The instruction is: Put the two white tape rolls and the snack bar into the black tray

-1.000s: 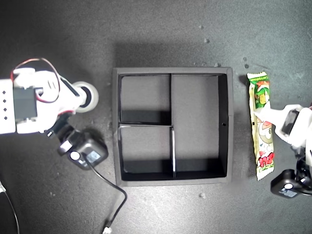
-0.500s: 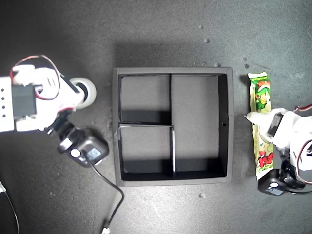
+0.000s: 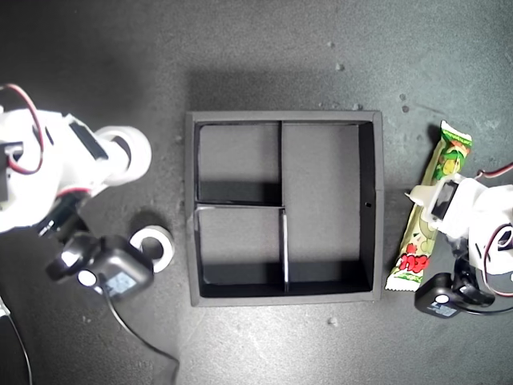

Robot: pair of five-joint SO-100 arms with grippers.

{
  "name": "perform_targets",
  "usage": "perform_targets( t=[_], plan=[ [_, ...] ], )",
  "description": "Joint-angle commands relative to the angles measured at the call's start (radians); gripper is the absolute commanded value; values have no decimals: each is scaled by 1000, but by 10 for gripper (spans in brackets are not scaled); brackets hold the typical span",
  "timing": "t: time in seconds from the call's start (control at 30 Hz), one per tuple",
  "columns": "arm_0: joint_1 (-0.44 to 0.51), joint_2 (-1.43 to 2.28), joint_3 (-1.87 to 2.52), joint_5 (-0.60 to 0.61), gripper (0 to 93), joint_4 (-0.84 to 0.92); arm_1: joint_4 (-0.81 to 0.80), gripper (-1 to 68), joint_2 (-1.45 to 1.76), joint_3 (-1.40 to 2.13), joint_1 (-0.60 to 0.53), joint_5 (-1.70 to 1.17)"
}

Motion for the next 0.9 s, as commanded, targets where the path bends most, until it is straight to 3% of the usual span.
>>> perform_targets(
  t=[0.0, 0.23, 0.43, 0.67, 0.87],
  plan=[
    [0, -34, -130, 25, 1, 9, 109, 83, 6, -75, -15, -12],
    [3, -264, -400, 87, 1, 34, 339, 70, 17, -244, -52, -8],
    [3, -563, -790, 141, 1, 167, 460, 72, 11, -471, -86, -34],
    [28, -973, -1402, 144, 1, 480, 451, 76, 5, -678, -87, -110],
    [25, -1035, -1456, 123, 1, 499, 390, 78, -141, -905, -58, -189]
  ],
)
